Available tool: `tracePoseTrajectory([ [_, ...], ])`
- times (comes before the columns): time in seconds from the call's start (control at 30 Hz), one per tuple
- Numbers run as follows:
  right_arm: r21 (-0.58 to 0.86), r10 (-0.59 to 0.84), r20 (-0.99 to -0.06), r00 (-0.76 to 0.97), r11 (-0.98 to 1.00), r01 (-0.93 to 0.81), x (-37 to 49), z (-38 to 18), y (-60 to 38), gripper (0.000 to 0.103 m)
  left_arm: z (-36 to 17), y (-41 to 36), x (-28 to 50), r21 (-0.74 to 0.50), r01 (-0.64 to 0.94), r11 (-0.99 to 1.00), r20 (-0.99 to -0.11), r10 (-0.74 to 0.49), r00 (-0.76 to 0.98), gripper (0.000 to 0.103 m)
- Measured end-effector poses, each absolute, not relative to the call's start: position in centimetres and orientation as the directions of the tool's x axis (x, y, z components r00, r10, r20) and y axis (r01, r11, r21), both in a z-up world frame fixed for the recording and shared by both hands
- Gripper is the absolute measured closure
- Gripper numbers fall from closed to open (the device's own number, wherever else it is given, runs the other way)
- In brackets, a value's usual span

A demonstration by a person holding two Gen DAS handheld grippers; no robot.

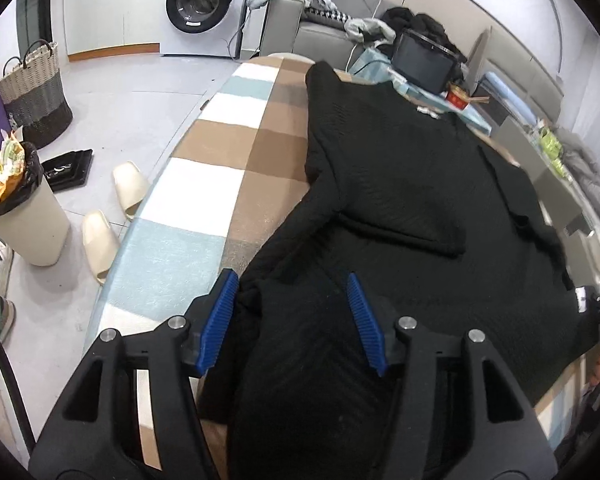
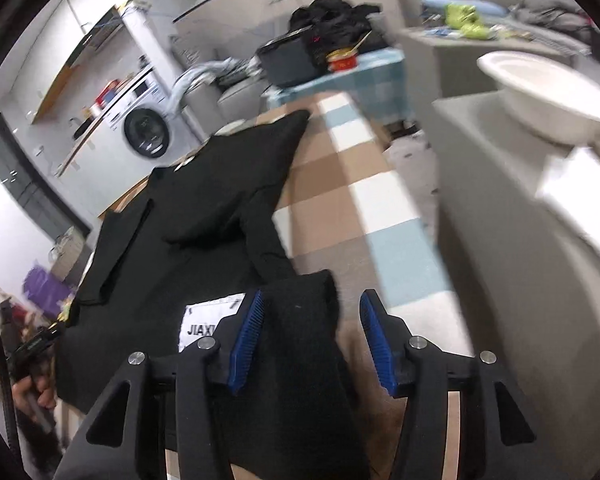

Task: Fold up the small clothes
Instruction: 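Grasp the hem near the JIAXU label with both tools and lift toward the collar, then lay the hem down and open both tools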

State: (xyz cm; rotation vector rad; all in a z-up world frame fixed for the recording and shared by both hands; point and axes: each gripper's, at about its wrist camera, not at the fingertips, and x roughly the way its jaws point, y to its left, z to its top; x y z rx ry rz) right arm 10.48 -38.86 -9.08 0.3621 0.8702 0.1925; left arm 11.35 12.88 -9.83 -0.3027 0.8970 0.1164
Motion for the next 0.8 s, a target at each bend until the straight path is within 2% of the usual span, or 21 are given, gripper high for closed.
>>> tracePoseTrajectory([
  [0.13, 0.347, 0.323, -0.737, 0.593, 0.935, -0.077, 12.4, -10.0, -36.5, 0.052, -10.7, 12.5, 12.4, -0.191, -0.235, 0.953, -0.796, -0.01, 0.605, 0.051],
  [0.17, 0.328, 0.316, -0.744, 0.589, 0.94, -0.09, 12.6, -10.1, -35.9, 0.053, -10.8, 12.4, 12.6, -0.178, -0.233, 0.956, -0.8, -0.002, 0.6, 0.056],
  [0.2, 0.294, 0.299, -0.756, 0.582, 0.95, -0.106, 12.8, -10.2, -35.1, 0.058, -10.8, 12.2, 12.6, -0.158, -0.232, 0.96, -0.802, 0.012, 0.597, 0.07],
  [0.23, 0.282, 0.299, -0.761, 0.576, 0.952, -0.122, 13.0, -10.2, -34.6, 0.068, -10.8, 12.0, 12.6, -0.141, -0.225, 0.964, -0.805, 0.02, 0.593, 0.075],
  [0.3, 0.264, 0.304, -0.766, 0.566, 0.952, -0.155, 13.1, -10.4, -33.8, 0.075, -10.9, 11.8, 12.3, -0.142, -0.21, 0.967, -0.802, 0.012, 0.597, 0.081],
  [0.33, 0.241, 0.294, -0.775, 0.56, 0.956, -0.168, 13.2, -10.5, -33.3, 0.083, -10.9, 11.5, 12.0, -0.135, -0.195, 0.971, -0.802, 0.009, 0.598, 0.081],
  [0.37, 0.226, 0.288, -0.779, 0.558, 0.958, -0.179, 13.1, -10.6, -33.0, 0.083, -10.9, 11.1, 11.8, -0.12, -0.181, 0.976, -0.802, 0.013, 0.597, 0.082],
  [0.8, 0.229, 0.277, -0.803, 0.528, 0.961, -0.156, 8.6, -10.9, -33.5, 0.084, -10.5, 9.6, 4.8, -0.112, -0.159, 0.981, -0.81, 0.003, 0.587, 0.082],
])
